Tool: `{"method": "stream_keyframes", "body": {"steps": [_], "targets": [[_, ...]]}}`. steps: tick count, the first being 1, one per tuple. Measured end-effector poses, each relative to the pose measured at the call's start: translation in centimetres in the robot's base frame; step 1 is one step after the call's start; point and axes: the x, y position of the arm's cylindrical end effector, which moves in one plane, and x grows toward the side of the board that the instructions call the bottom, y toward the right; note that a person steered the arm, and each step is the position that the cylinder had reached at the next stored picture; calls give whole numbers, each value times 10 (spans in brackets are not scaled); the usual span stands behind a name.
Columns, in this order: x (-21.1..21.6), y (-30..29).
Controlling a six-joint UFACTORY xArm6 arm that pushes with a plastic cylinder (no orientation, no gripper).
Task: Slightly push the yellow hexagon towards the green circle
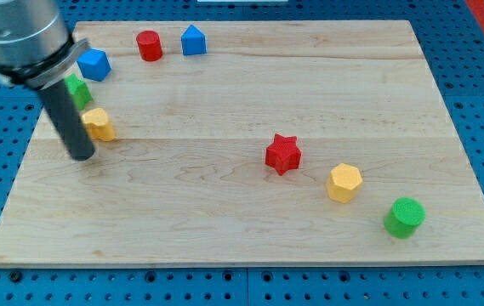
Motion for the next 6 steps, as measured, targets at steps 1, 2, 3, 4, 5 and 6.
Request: {"method": "stream_keyframes", "body": {"steps": [1, 2, 3, 4, 5, 6], "targets": [[16, -8], [23, 105], [23, 194], [36, 264], [40, 313], [10, 336]]}}
